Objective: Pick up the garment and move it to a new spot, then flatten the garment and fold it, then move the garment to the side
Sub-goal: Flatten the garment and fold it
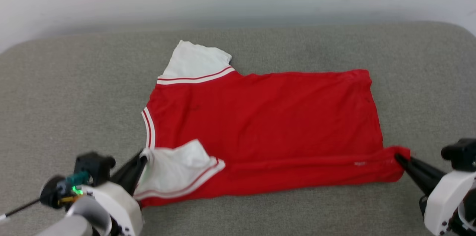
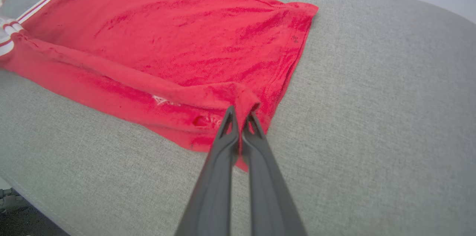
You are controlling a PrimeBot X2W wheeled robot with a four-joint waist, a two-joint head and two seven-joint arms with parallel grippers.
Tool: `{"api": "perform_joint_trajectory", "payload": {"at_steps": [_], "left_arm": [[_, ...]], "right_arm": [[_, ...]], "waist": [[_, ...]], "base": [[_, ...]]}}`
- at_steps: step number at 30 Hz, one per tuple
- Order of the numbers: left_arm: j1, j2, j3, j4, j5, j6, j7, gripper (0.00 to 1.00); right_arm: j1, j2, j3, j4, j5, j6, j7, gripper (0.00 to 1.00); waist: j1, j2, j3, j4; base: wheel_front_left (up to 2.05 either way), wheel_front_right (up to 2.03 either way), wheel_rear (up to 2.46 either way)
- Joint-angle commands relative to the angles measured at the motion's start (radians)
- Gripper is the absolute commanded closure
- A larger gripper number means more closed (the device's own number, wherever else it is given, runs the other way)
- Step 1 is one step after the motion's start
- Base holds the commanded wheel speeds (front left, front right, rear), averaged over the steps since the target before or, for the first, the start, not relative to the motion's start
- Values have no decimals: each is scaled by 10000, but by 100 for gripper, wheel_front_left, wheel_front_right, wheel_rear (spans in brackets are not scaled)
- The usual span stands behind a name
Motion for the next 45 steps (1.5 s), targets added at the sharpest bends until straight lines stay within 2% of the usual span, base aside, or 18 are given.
{"api": "perform_joint_trajectory", "payload": {"at_steps": [1, 4, 12, 22, 23, 24, 25, 29, 35, 39, 42, 45], "left_arm": [[-422, -29, 90, 128, 121, -127, 62, 100], [-1780, -249, 167, 946, 411, -661, 452, 100], [-2912, -733, 48, 2689, 442, -1430, 867, 100], [-3106, -1498, -375, 4647, 305, -2191, 1017, 100], [-3131, -1546, -377, 4775, 259, -2252, 994, 100], [-3139, -1571, -403, 4880, 248, -2317, 1012, 65], [-3222, -1580, -395, 4947, 350, -2320, 893, 0], [-3425, -1565, -331, 4950, 324, -2425, 847, 0], [-3937, -1075, -198, 4307, 314, -2355, 1423, 0], [-4420, -602, -196, 3573, 50, -2405, 2680, 0], [-4723, -210, -319, 3000, -271, -2484, 4033, 0], [-4878, -1, -451, 2553, -1067, -2623, 5698, 0]], "right_arm": [[-280, 86, -130, -106, -45, -15, 117, 100], [-1059, 277, -196, -9, -269, -13, 451, 100], [-2377, 574, 530, 929, -242, -13, 944, 100], [-3284, 694, 1578, 2421, 86, -15, 747, 100], [-3328, 702, 1624, 2511, 142, -15, 659, 92], [-3374, 691, 1651, 2583, 191, -15, 577, 66], [-3437, 669, 1675, 2598, 207, -15, 447, 0], [-3445, 560, 1755, 2596, 215, -13, 114, 0], [-3148, 374, 1661, 2351, 311, -13, -245, 0], [-2986, 313, 1542, 2183, 245, -13, -280, 0], [-2944, 325, 1425, 2078, 201, -13, -230, 0], [-2863, 372, 1339, 1984, 143, -13, -174, 0]], "waist": [[-1, -1, 406, -127], [-1, -1, 1187, -257], [-1, -1, 2191, -465], [-1, -1, 2288, -403], [-1, -1, 2201, -391], [-1, -1, 2102, -375], [-1, -1, 2004, -356], [-1, -1, 1673, -267], [-1, -1, 1163, -82], [-1, -1, 1012, -2], [-1, -1, 976, 45], [-1, -1, 978, 72]], "base": [[0, 0, 0], [0, 0, 0], [0, 0, 0], [0, 0, 0], [0, 0, 0], [0, 0, 0], [0, 0, 0], [0, 0, 0], [0, 0, 0], [0, 0, 0], [0, 0, 0], [0, 0, 0]]}}
